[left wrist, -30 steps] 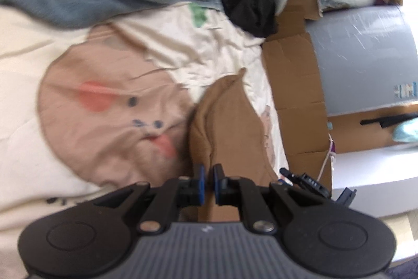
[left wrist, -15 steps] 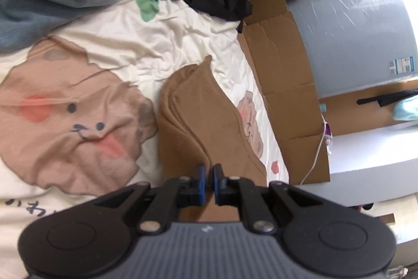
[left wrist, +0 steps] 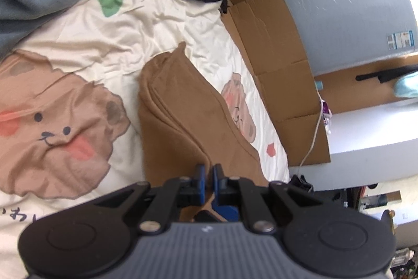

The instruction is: Fold clothes

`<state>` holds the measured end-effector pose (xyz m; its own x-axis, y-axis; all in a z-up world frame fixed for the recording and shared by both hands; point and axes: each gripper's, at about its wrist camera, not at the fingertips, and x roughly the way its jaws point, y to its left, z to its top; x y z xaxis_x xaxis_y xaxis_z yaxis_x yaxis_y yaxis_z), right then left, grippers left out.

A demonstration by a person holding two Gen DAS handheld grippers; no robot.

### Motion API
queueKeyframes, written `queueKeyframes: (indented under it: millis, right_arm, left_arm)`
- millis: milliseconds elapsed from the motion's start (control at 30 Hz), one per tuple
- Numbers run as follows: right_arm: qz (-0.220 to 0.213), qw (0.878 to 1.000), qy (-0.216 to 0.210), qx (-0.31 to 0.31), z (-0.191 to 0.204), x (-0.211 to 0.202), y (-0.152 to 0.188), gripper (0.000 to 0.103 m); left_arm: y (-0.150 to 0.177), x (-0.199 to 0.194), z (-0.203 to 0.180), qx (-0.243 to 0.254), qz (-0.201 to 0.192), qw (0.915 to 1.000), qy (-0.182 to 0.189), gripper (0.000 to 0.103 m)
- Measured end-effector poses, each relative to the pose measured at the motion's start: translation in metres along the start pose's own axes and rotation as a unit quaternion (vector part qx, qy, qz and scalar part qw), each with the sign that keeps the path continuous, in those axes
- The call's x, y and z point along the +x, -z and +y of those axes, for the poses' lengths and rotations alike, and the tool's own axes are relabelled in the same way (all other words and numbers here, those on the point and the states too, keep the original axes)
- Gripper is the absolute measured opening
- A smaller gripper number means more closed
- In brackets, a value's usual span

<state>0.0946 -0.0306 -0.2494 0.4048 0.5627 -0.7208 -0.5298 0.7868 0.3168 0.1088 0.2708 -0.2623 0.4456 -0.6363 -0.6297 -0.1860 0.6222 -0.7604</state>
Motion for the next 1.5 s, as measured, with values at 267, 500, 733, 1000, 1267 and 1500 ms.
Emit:
queueKeyframes:
  millis: [267,500,733,1000,1267,1500]
  right_arm:
    - [-0.012,0.999,0.010,-0.036,0.020,0.003,-0.002,0.050]
    - [-0.013,0.996,0.055,-0.071,0.034,0.011,-0.012,0.050]
    - [-0.017,0.994,0.074,-0.078,0.042,0.026,-0.022,0.050]
    - [-0.008,0.993,0.083,-0.086,0.049,0.041,-0.026,0.010]
    - [-0.018,0.997,0.057,-0.050,0.029,0.033,-0.023,0.005]
    - [-0.025,0.999,0.034,-0.028,0.019,0.025,-0.023,0.005]
  left_arm:
    - [-0.004,0.003,-0.004,-0.008,0.004,1.0000,-0.003,0.006]
    - [-0.006,0.002,-0.010,-0.005,0.016,0.9999,-0.002,0.006]
    - [-0.011,0.000,-0.013,-0.010,0.019,0.9998,0.003,0.006]
    - [-0.014,0.000,-0.014,-0.027,0.029,0.9991,0.013,0.007]
    - [-0.052,-0.024,-0.010,-0.001,0.019,0.9998,0.003,0.040]
    - [-0.077,-0.003,0.025,-0.022,0.016,0.9988,-0.042,0.069]
